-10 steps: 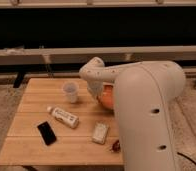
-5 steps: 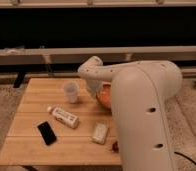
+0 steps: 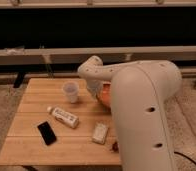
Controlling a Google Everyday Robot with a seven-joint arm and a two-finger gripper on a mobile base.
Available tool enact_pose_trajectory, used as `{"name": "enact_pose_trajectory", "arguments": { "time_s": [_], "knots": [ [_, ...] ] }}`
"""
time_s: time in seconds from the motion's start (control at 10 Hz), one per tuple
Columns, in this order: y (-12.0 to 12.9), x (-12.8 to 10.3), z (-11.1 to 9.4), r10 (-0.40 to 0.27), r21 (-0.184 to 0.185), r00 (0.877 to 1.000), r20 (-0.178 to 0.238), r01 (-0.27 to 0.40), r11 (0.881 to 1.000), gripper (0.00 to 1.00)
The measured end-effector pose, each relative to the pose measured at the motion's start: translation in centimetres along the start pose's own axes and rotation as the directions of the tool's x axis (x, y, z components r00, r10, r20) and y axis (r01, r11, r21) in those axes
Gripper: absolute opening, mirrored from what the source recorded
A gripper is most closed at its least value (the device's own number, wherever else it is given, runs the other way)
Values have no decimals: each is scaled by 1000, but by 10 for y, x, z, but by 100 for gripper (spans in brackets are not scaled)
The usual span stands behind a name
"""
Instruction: Drag the ceramic bowl in a circle
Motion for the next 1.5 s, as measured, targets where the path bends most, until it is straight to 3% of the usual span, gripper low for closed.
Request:
{"name": "enact_pose_trajectory", "arguments": {
  "time_s": [0.4, 0.7, 1.2, 1.5],
  "knots": [
    [-14, 3, 0, 2, 6, 1000, -1, -2, 1000, 4],
    [2, -6, -3, -25, 5, 1000, -5, 25, 1000, 4],
    [0, -11, -2, -53, 17, 998, -15, 54, 998, 4],
    [-21, -8, -1, -37, 21, 999, -14, 37, 999, 4]
  ]
}}
